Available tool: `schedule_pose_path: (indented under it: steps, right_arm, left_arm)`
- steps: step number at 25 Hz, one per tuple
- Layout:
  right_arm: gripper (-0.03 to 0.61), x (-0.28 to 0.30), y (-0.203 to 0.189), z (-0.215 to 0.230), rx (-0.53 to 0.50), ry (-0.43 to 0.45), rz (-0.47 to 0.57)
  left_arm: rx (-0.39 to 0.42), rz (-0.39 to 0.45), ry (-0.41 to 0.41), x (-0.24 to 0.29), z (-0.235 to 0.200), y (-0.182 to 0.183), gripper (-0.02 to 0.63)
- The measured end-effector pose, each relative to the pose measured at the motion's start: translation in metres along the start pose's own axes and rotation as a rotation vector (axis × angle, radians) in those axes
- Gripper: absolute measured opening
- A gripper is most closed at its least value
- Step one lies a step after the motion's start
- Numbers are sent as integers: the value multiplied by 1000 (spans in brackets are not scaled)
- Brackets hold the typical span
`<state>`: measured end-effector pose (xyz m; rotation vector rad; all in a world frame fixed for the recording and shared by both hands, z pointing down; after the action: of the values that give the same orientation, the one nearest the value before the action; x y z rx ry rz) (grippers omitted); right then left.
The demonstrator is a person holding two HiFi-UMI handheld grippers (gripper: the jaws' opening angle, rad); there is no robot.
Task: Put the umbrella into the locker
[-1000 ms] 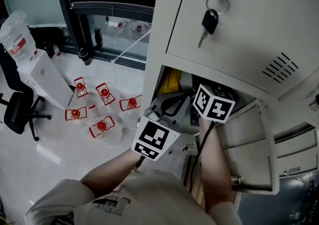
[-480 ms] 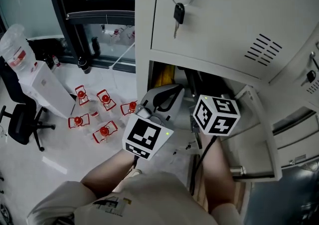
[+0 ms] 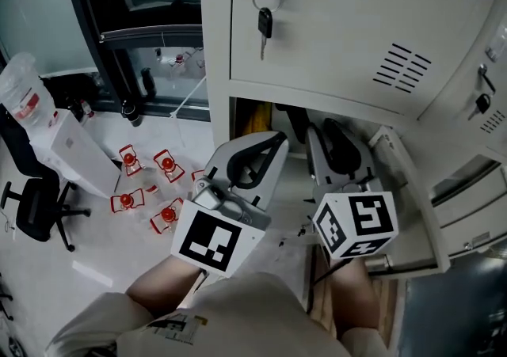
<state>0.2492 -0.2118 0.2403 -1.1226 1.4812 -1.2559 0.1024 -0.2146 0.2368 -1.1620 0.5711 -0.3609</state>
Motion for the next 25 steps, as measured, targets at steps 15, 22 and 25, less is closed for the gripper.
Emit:
schedule_pose_path:
  steps: [15, 22, 25]
  right_arm:
    - [33, -64, 17, -6, -18, 3, 149]
    - [15, -85, 7, -24, -17, 44, 119]
    - [9, -88, 0, -29, 0, 66, 104]
  left_arm:
    - [-33, -17, -5, -35, 5, 11, 8]
    - [-37, -49, -11, -48, 10, 4, 8]
    - [-38, -72, -15, -50, 13, -4, 8]
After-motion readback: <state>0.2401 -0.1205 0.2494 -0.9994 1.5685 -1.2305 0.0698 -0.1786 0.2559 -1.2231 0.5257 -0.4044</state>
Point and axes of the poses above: the fingertips, and each gripper's own axes: x forward along the fingers, z to its right, y out of its top, the point moved 8 cm from there along -x, backward along the fingers
